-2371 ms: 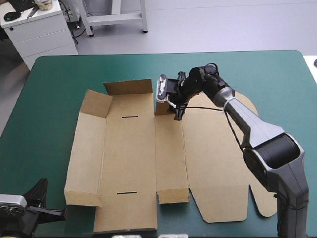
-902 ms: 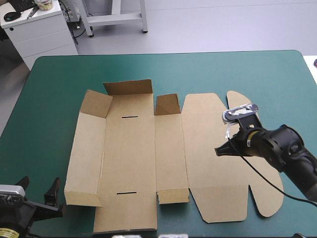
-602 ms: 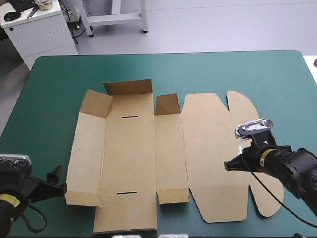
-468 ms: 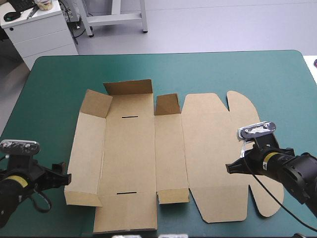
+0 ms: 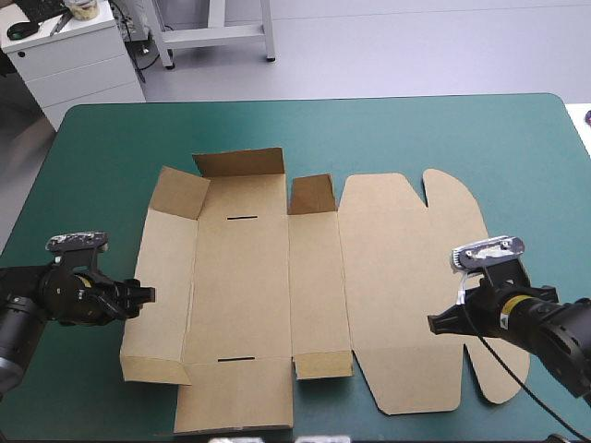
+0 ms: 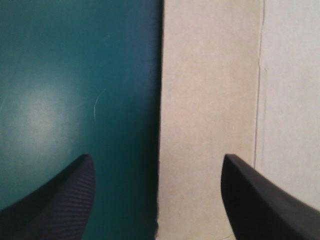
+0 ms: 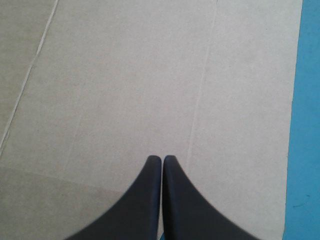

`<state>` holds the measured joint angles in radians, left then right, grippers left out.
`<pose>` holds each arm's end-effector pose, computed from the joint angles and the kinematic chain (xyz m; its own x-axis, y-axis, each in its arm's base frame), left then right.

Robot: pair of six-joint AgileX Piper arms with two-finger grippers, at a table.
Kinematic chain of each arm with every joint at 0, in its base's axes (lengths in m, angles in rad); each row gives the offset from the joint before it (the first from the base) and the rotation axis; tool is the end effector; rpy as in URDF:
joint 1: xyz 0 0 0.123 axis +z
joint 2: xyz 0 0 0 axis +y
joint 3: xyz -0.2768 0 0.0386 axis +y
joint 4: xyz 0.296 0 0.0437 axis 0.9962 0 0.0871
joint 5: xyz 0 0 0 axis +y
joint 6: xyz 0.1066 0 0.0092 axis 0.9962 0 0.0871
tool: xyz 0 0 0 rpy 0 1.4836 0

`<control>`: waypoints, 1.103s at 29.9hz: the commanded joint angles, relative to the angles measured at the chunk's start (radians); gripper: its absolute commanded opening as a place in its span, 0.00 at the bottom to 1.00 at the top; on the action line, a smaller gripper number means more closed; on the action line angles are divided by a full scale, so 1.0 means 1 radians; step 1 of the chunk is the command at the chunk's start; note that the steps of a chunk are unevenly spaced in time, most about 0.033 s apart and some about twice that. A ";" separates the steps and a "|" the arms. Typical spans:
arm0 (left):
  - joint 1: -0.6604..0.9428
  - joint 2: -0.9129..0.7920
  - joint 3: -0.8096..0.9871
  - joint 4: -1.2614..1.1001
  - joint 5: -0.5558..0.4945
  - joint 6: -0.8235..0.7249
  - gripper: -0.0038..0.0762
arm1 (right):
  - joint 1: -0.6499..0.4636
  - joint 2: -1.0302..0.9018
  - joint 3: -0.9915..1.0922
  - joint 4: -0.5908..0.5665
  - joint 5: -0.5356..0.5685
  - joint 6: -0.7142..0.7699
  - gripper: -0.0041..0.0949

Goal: Fold the box

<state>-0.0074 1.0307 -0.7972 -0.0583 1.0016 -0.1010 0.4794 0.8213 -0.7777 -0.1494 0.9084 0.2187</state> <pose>0.2326 -0.0070 0.2568 -0.9072 -0.1252 -0.4016 -0.0931 0.9908 -0.0986 0.1891 0.0841 0.3021 -0.7159 -0.2310 -0.6589 -0.3022 0.9532 -0.0059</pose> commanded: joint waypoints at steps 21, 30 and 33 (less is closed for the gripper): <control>0.302 0.223 0.016 -0.458 0.098 0.392 0.56 | 0.000 -0.386 0.090 -0.004 0.060 -0.004 0.04; 0.225 0.273 0.016 -0.468 0.077 0.422 0.55 | 0.000 -0.388 0.090 -0.004 0.077 -0.004 0.04; 0.225 0.273 0.016 -0.486 0.073 0.422 0.51 | 0.000 -0.388 0.090 -0.004 0.092 -0.004 0.04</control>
<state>0.2250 1.3225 -0.7590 -0.4971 1.0760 0.3176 0.4794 0.4250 -0.6605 -0.1374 1.0370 0.2187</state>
